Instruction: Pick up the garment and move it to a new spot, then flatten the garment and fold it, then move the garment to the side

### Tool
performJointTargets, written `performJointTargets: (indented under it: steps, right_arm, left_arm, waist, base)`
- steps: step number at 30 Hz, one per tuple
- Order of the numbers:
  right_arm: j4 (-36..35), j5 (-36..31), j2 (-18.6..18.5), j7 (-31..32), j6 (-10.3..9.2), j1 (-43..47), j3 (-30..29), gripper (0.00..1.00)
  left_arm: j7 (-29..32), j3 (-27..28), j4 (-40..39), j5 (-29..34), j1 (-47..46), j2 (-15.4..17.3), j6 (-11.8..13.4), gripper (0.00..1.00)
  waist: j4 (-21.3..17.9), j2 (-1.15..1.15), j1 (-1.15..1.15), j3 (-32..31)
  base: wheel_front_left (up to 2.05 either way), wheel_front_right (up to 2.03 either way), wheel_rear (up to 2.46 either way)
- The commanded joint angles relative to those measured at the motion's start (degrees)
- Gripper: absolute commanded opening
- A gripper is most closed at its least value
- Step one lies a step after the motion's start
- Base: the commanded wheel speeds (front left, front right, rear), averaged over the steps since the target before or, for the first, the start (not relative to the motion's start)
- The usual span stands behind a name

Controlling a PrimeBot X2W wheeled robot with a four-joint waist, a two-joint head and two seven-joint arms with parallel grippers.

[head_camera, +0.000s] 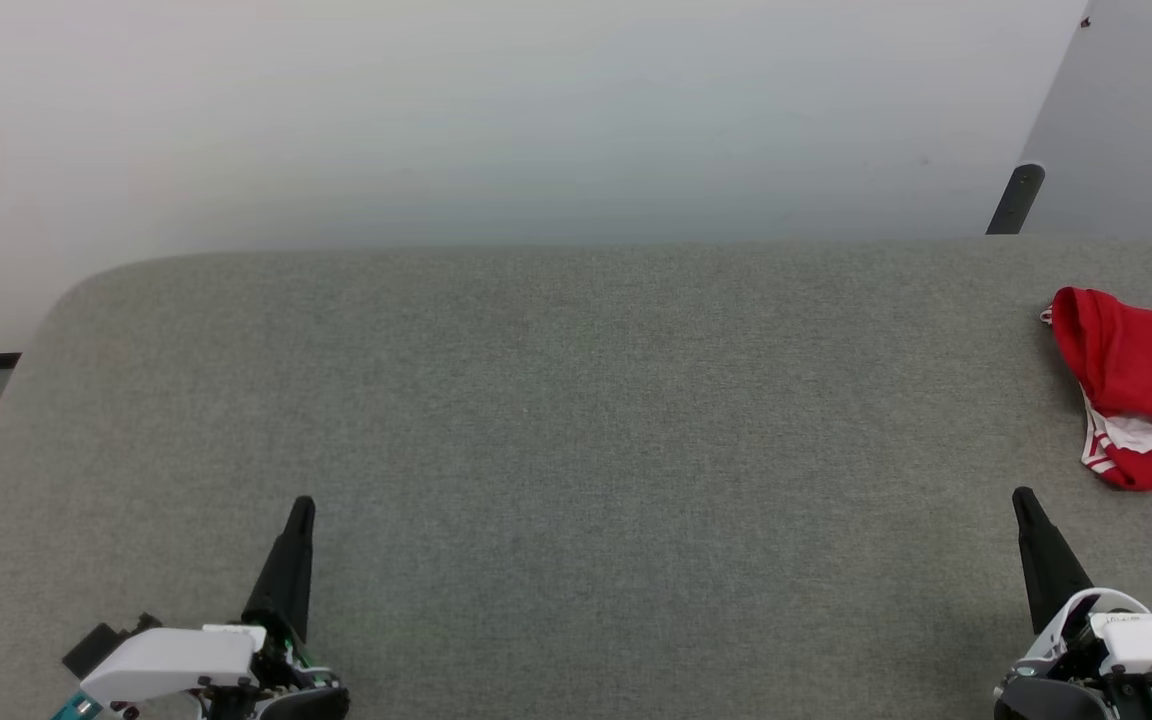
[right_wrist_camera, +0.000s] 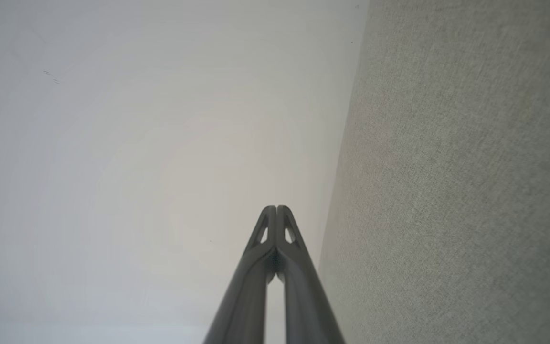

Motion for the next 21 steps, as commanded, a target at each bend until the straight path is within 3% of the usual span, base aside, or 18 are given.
performJointTargets:
  steps: [1,21]
  right_arm:
    - [0.0,0.4,0.3,0.2,0.0,-1.0,-0.1,0.0]
    - [0.0,0.4,0.2,0.2,0.0,-0.7,-0.1,0.0]
  left_arm:
    - [0.2,0.2,0.1,-0.2,-0.7,-0.1,-0.2,0.0]
    - [0.2,0.1,0.1,-0.2,-0.6,-0.1,-0.2,0.0]
  waist:
    - [0.0,0.0,0.0,0.0]
    - [0.0,0.0,0.0,0.0]
  base:
    - [0.0,0.0,0.0]
    - [0.0,0.0,0.0]
